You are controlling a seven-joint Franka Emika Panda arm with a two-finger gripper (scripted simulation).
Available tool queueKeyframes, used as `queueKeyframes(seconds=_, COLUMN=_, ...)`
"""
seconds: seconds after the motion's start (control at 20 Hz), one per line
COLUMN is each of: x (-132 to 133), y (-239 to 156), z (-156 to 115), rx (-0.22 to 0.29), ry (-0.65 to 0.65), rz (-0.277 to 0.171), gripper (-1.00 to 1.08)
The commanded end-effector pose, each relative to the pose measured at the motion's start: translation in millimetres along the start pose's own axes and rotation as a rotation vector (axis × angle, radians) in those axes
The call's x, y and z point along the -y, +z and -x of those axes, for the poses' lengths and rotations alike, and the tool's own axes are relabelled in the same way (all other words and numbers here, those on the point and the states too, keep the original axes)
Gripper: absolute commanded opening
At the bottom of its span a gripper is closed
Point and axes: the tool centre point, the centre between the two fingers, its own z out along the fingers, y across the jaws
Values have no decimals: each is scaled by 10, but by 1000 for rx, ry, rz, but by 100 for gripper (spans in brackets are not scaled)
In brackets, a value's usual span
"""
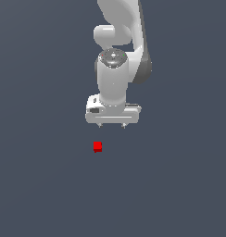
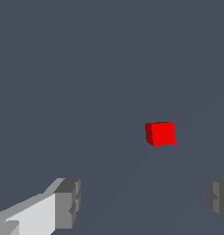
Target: Pick up the red cube and move it to a goal position.
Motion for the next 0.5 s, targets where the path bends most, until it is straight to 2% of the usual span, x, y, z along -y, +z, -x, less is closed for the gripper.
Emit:
queueKeyframes(seconds=0.0, x=0, y=0, z=0, rx=0, ry=0, rz=0, gripper=100)
queueKeyframes(seconds=0.45, x=-136, y=298, z=-14, rx=4, ry=-18, rz=-3, gripper=100)
